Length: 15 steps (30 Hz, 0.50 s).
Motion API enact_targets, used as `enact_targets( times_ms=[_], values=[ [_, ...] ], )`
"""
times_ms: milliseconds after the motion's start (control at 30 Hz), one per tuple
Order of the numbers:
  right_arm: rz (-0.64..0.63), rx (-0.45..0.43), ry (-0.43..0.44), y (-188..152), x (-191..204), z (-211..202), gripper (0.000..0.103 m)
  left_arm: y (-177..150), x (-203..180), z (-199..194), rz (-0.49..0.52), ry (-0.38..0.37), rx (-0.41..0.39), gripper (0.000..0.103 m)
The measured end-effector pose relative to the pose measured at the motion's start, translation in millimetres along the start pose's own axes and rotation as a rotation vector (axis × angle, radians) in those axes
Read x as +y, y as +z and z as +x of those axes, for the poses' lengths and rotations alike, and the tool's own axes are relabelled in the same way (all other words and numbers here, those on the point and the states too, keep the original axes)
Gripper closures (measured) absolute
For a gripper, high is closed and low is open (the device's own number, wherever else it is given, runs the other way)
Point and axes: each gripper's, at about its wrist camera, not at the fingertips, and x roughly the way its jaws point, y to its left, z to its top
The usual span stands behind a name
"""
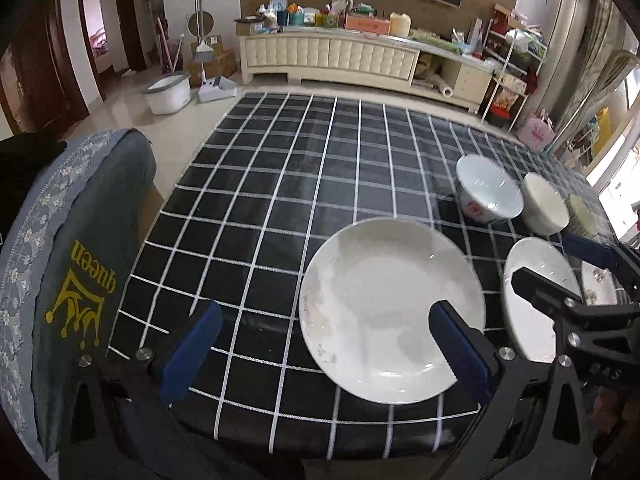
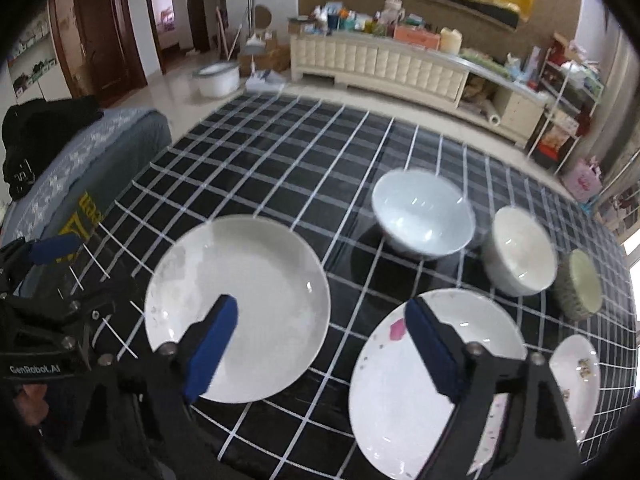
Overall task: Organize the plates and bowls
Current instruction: 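Move the left gripper to the plain white plate and grasp its rim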
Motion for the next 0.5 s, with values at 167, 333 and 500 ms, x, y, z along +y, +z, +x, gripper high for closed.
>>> enact_targets(
  times_ms=[167,333,500],
  values=[
    [0.006,0.081,-0.001,-4.9,-2.2,31.6,0.022,-7.1,7.0,32.8,-0.005,0.003,0.083,0.017],
    [0.007,0.122,-0.002,-6.1,-2.3,54.0,0.025,-8.5,16.0,57.3,-0.019,0.01,0.126,0.017],
    [0.008,0.153,-0.003,-6.2,-3.1,71.1,0.031,-7.7,20.0,71.0,-0.011,0.014,0.162,0.026]
  ],
)
